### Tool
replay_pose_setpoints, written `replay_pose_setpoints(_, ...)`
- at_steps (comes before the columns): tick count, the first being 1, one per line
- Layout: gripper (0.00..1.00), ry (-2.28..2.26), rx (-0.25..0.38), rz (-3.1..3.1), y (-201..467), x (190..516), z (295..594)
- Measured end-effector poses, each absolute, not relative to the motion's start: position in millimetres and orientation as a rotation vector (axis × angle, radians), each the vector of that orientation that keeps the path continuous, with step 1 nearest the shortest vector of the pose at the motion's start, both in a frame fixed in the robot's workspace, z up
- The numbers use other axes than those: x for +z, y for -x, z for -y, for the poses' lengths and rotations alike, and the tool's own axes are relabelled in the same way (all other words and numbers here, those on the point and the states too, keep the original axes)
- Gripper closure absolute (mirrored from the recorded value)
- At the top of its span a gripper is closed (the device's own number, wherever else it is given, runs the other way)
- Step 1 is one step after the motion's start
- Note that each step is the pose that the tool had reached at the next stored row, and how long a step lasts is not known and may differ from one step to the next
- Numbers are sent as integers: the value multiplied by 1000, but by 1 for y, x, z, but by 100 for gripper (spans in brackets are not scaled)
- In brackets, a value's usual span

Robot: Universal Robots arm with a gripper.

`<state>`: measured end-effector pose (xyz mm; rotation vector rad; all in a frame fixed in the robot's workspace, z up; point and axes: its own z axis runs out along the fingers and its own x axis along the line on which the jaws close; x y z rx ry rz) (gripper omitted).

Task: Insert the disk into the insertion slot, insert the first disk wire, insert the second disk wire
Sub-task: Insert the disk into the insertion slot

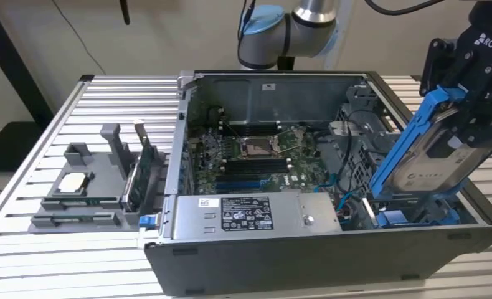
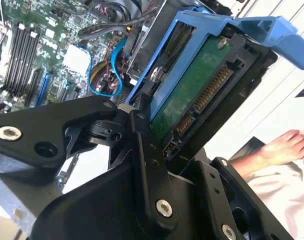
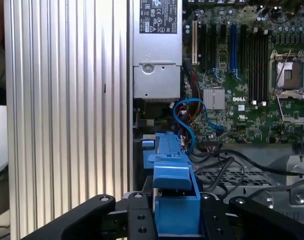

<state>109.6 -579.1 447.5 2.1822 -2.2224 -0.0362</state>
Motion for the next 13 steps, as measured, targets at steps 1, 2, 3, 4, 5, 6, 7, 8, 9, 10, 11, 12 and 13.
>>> replay_pose_setpoints(1,67,-2182,-36,2222,-110,446,579)
replay_pose_setpoints(2,67,-2182,-36,2223,-110,445,579)
replay_pose_setpoints(3,67,-2182,-36,2222,-110,445,579)
replay_pose_setpoints(4,67,-2182,-36,2222,-110,444,579)
replay_pose_setpoints(5,67,-2182,-36,2222,-110,443,579)
replay_pose_setpoints(6,67,-2182,-36,2222,-110,443,579)
replay_pose_setpoints(7,67,-2182,-36,2222,-110,442,579)
replay_pose_setpoints(8,67,-2182,-36,2222,-110,442,579)
replay_pose_setpoints(9,67,-2182,-36,2222,-110,441,579)
replay_pose_setpoints(10,67,-2182,-36,2222,-110,441,579)
replay_pose_setpoints(11,67,-2182,-36,2222,-110,440,579)
replay_pose_setpoints(12,67,-2182,-36,2222,-110,440,579)
replay_pose_setpoints(13,67,-2182,-36,2222,-110,439,579)
